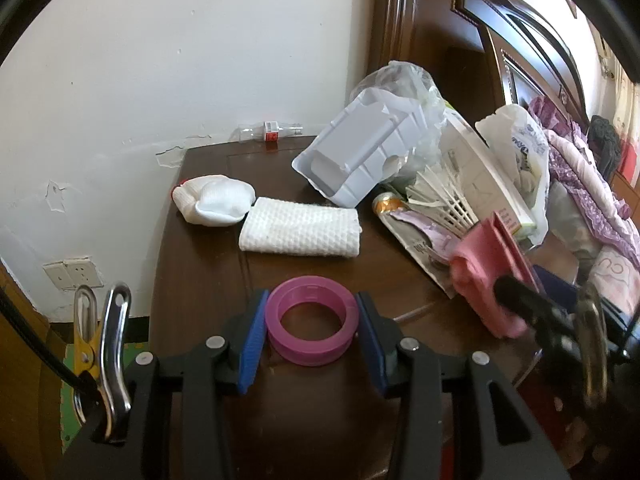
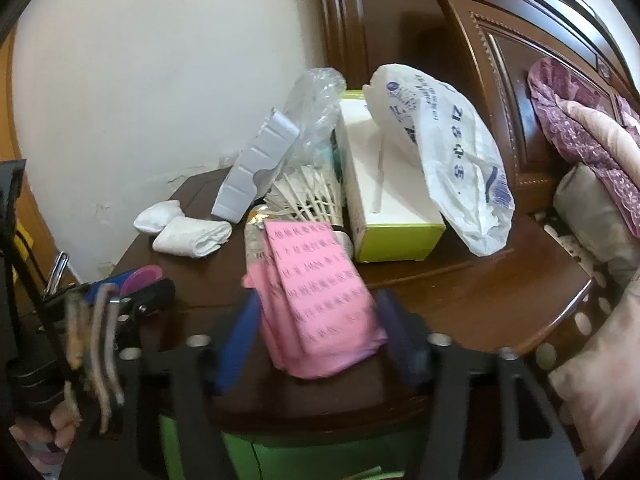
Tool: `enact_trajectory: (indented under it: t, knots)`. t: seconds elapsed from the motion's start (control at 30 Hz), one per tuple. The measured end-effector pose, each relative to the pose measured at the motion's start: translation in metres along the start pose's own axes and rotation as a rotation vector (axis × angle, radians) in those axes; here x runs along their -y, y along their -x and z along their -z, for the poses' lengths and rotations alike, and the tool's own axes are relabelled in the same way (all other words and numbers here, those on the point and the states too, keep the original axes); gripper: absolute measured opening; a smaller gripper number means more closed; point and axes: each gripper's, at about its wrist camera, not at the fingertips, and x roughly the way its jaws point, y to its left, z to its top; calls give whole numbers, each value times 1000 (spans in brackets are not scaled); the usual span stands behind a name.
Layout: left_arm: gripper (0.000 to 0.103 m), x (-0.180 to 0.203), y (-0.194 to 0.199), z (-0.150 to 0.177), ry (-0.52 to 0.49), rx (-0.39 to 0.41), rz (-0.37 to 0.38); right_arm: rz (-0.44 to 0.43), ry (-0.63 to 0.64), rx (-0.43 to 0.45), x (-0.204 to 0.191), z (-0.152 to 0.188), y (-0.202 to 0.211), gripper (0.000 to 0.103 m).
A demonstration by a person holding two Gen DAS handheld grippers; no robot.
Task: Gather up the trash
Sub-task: 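Grasp the pink tape roll with the left tool while the right tool grasps the pink paper, then carry the tape roll and pink paper over the red bucket and open both tools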
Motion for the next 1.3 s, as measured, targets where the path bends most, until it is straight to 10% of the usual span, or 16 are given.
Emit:
enact_trajectory:
  t: [0.33, 1.3]
  knots:
    - [45, 1, 6, 1, -2, -14, 46, 21, -69, 52, 10, -1, 16, 11]
    - [45, 39, 75, 42, -101, 22, 212, 81, -106, 80, 25, 83, 169, 7]
